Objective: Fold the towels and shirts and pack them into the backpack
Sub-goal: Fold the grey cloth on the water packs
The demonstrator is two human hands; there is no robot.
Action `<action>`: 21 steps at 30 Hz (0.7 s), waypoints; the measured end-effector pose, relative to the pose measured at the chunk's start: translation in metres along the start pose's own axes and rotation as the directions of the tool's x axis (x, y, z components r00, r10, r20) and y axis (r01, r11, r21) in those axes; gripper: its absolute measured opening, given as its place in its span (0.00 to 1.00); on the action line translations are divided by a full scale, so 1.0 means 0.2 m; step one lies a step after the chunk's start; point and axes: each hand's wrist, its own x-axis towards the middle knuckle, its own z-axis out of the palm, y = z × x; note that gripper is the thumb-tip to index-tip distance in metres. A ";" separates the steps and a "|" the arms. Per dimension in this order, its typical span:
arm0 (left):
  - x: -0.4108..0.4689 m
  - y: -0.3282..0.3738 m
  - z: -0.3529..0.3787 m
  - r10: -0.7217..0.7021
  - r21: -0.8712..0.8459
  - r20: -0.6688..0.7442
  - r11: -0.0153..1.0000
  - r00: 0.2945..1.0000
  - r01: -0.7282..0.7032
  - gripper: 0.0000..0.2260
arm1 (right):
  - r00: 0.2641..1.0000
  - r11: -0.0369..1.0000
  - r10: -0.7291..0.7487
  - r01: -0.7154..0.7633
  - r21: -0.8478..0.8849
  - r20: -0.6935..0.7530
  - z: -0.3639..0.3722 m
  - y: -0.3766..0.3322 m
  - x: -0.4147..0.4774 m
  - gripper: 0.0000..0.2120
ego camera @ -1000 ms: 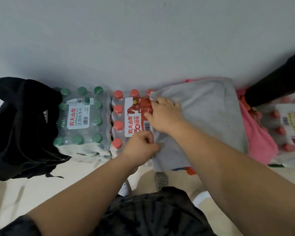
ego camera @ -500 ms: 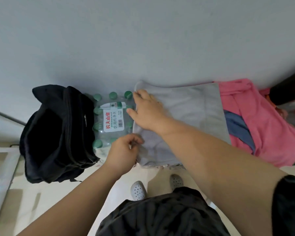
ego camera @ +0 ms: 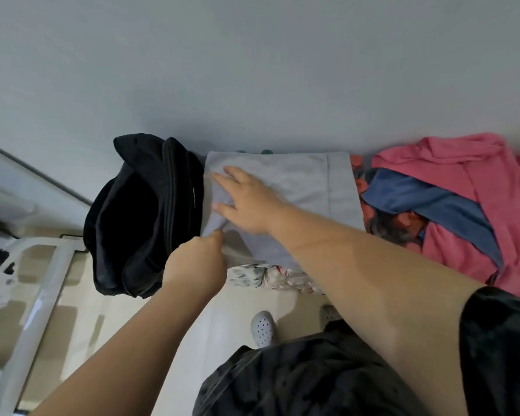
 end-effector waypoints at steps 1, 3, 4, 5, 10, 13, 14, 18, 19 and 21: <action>0.01 0.03 -0.01 0.017 0.031 -0.021 0.999 1.000 -0.016 0.10 | 0.999 1.000 0.019 -0.020 -0.009 -0.038 -0.03 0.05 -0.04 0.32; 0.03 0.11 -0.02 0.052 0.033 -0.047 0.998 0.998 -0.050 0.07 | 0.991 0.995 0.083 -0.088 -0.041 -0.109 -0.11 0.18 -0.14 0.30; 0.05 0.17 -0.03 0.068 0.009 -0.044 0.998 0.997 -0.068 0.06 | 0.983 0.990 0.123 -0.132 -0.058 -0.137 -0.15 0.27 -0.19 0.30; 0.07 0.23 -0.03 0.083 -0.026 -0.031 0.996 0.996 -0.084 0.05 | 0.973 0.982 0.164 -0.177 -0.071 -0.161 -0.20 0.36 -0.25 0.29; 0.10 0.57 0.02 0.116 -0.187 0.055 0.977 0.992 -0.103 0.09 | 0.953 0.947 0.270 -0.289 -0.143 -0.137 -0.39 0.73 -0.49 0.26; 0.08 0.73 0.10 0.087 -0.205 0.065 0.976 0.994 -0.072 0.16 | 0.980 0.967 0.195 -0.197 -0.165 -0.027 -0.44 0.82 -0.54 0.30; 0.08 0.77 0.12 0.070 -0.187 0.053 0.981 0.996 -0.059 0.17 | 0.985 0.968 0.171 -0.171 -0.181 -0.014 -0.45 0.84 -0.55 0.29; 0.04 0.85 0.16 -0.030 -0.120 -0.038 0.992 0.999 0.025 0.20 | 0.998 0.970 0.049 -0.054 -0.238 -0.030 -0.44 0.85 -0.52 0.25; 0.03 0.87 0.16 -0.055 -0.097 -0.053 0.994 0.997 0.050 0.20 | 0.999 0.971 0.024 -0.028 -0.238 -0.022 -0.44 0.84 -0.50 0.25; 0.01 0.91 0.19 -0.110 -0.061 -0.068 0.993 0.992 0.106 0.21 | 1.000 0.970 0.010 -0.011 -0.242 -0.006 -0.44 0.83 -0.47 0.27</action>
